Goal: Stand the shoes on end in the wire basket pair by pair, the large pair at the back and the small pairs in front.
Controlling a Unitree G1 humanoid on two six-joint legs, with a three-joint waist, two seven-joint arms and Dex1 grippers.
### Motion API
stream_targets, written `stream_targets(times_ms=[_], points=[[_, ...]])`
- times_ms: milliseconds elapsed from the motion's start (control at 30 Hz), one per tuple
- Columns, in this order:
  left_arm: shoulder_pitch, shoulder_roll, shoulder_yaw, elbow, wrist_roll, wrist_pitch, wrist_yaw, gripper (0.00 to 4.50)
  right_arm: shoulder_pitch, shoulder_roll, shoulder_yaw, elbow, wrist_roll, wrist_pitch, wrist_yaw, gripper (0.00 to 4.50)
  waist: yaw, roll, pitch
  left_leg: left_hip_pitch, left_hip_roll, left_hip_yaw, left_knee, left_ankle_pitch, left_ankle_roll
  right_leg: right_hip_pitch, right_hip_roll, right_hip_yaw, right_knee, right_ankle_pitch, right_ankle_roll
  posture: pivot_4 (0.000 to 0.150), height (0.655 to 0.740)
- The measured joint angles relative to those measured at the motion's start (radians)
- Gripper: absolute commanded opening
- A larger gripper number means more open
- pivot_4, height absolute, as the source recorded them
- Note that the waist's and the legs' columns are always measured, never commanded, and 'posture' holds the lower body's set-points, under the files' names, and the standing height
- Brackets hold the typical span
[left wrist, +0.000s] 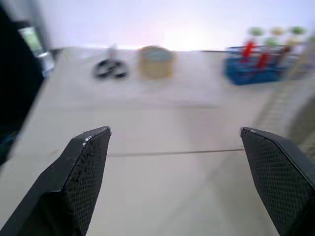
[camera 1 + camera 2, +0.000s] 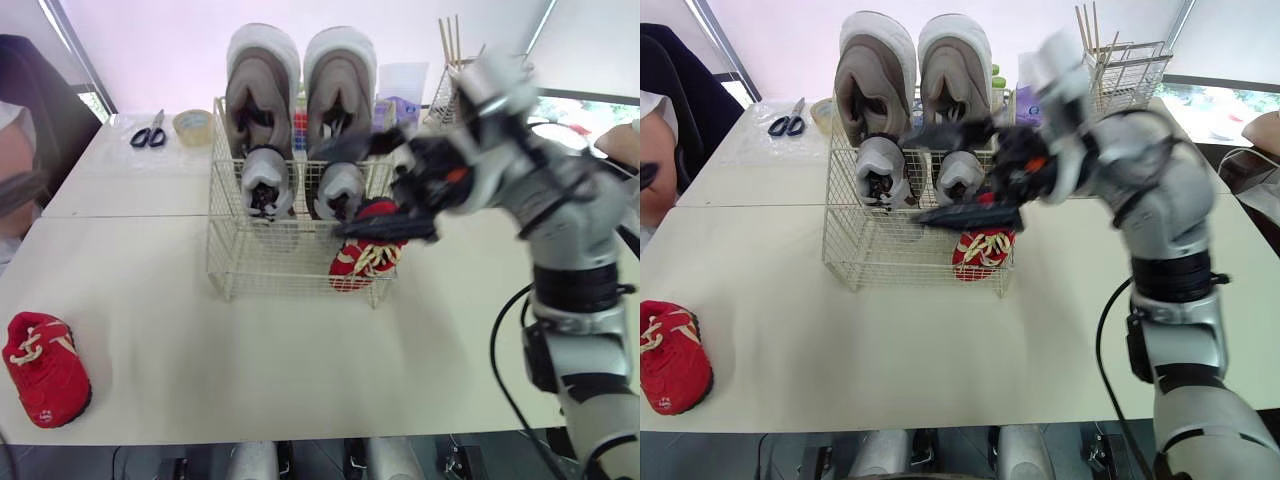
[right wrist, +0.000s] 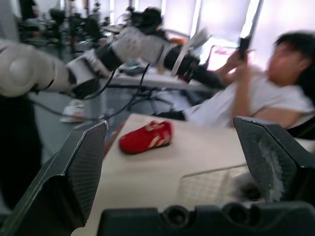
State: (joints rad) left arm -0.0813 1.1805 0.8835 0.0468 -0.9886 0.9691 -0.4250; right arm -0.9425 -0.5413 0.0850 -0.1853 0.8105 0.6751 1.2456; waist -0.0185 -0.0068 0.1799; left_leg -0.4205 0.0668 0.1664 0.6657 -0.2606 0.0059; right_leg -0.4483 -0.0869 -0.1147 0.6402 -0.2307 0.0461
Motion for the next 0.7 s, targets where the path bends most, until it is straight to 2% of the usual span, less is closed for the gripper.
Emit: stream_targets(times_ms=[67,167,300,467,700], points=[[0.126,-0.030,0.130,-0.013,0.017,0.052,-0.061,4.34,0.012,0.022,0.048,-0.032,-0.021,-0.025,0.022,4.48,0.001,-0.003,-0.002,-0.006,-0.001,0.001,0.002,0.000,0.001,-0.006,-0.001,0.000,0.001,0.000,0.000,0.150,0.7357],[0.349,-0.116,0.321,-0.083,0.011,0.161,-0.190,4.34,0.041,0.052,0.119,-0.065,-0.093,-0.099,0.042,4.48,-0.002,-0.009,-0.005,-0.006,0.000,0.002,0.002,0.000,0.000,-0.007,-0.002,0.000,0.003,0.000,0.000,0.150,0.7357],[0.560,-0.241,0.456,-0.198,-0.016,0.228,-0.292,4.34,0.066,0.122,0.179,-0.045,-0.166,-0.163,0.025,4.48,-0.001,-0.012,-0.007,-0.005,0.000,0.000,0.002,0.000,-0.006,-0.009,-0.004,0.000,0.007,-0.001,-0.002,0.150,0.7357],[0.643,-0.352,0.492,-0.225,0.001,0.204,-0.290,4.34,0.091,0.147,0.224,-0.074,-0.197,-0.183,0.028,4.48,0.003,-0.016,-0.011,-0.001,0.001,-0.005,0.001,-0.002,-0.004,-0.010,-0.005,-0.004,0.009,-0.007,-0.013,0.150,0.7357],[0.641,-0.422,0.425,-0.229,0.076,0.101,-0.241,4.34,0.102,0.147,0.254,-0.077,-0.227,-0.196,0.048,4.48,0.000,-0.021,-0.015,-0.001,0.001,-0.006,0.001,-0.002,-0.003,-0.010,-0.007,-0.005,0.009,-0.007,-0.014,0.150,0.7357]])
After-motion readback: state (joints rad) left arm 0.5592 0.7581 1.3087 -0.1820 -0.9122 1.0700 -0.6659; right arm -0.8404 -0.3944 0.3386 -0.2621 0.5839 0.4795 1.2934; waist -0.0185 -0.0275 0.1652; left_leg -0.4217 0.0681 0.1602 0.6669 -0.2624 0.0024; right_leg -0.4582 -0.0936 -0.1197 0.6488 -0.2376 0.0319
